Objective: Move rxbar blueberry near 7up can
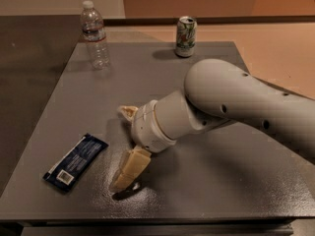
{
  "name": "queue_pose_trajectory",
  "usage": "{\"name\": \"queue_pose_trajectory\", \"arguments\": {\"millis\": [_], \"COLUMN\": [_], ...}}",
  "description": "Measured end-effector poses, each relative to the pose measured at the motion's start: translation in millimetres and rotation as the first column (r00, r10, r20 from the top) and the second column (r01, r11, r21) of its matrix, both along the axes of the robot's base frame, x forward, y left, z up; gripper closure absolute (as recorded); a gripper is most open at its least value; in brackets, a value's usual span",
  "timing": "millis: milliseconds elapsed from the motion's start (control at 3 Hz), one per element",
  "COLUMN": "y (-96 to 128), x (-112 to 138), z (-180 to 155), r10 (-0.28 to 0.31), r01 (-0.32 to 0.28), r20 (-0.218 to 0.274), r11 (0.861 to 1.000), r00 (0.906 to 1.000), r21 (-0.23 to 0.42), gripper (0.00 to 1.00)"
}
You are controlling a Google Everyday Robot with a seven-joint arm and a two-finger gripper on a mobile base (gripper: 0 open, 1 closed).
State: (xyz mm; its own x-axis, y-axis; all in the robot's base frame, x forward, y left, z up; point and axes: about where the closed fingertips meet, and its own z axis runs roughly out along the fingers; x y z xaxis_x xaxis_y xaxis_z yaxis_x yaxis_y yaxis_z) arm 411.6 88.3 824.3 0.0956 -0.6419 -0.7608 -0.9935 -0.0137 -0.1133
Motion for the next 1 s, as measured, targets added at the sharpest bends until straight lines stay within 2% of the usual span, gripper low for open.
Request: {"name": "queue_pose_trajectory", "arguments": {"millis": [333,667,1000], "y": [18.5,41.5,61.4], "x": [4.8,4.6,-0.6], "z": [-4.1,-10.4,-12.9], "r10": [-0.036,-0.038,-0.004], "r01": [0.037,0.043,0.014], "r20": [-0.02,-0.067,-0.107], "r11": [0.998,0.996,0.996], "r00": [0.9992,0.997,0.9942], "r21": [0.051,0.08,0.094], "gripper": [0.0,0.0,0.0]}}
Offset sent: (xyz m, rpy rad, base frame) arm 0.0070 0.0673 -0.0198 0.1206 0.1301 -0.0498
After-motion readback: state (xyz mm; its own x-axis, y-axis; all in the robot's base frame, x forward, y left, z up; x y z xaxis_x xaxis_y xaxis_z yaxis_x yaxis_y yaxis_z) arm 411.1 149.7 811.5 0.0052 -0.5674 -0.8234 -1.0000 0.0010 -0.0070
